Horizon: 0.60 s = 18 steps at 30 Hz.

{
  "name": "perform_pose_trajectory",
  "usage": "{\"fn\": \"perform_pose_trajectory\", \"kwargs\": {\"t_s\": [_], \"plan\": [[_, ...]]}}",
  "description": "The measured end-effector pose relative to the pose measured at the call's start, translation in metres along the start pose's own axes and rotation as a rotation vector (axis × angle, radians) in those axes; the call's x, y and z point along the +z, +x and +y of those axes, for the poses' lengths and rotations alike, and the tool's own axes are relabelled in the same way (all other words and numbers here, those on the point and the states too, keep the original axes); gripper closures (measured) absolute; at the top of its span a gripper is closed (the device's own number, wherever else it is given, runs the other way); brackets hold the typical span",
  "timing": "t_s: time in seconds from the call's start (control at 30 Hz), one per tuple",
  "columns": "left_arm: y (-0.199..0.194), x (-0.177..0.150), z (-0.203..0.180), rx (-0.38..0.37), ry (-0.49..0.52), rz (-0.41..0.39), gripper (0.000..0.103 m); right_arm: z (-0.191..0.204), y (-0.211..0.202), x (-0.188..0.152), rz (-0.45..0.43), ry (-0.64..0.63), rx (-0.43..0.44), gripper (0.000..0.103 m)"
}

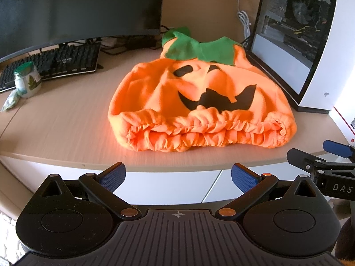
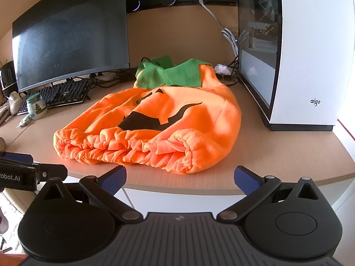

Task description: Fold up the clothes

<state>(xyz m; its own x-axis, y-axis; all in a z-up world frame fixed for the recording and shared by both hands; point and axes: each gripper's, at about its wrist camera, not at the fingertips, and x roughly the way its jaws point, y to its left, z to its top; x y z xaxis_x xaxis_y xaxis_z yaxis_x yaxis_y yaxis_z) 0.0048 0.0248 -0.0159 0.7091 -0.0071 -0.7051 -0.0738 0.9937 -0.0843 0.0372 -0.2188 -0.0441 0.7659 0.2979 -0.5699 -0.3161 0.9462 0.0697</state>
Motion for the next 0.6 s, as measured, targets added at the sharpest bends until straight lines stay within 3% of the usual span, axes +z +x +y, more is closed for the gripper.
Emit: {"fn": "perform_pose_trajectory", "kwargs": {"t_s": [0.4, 0.6], "plan": [[0.014, 0.012, 0.009, -0.006, 0.009, 0.025, 0.000, 0.000, 0.016, 0.006, 0.028, 0.027, 0.000, 0.000], [0.029, 0.029, 0.027, -0.009, 0.023, 0.043, 0.000, -0.001, 0.038, 0.019, 0.050, 0.107, 0.011, 0.000]]}}
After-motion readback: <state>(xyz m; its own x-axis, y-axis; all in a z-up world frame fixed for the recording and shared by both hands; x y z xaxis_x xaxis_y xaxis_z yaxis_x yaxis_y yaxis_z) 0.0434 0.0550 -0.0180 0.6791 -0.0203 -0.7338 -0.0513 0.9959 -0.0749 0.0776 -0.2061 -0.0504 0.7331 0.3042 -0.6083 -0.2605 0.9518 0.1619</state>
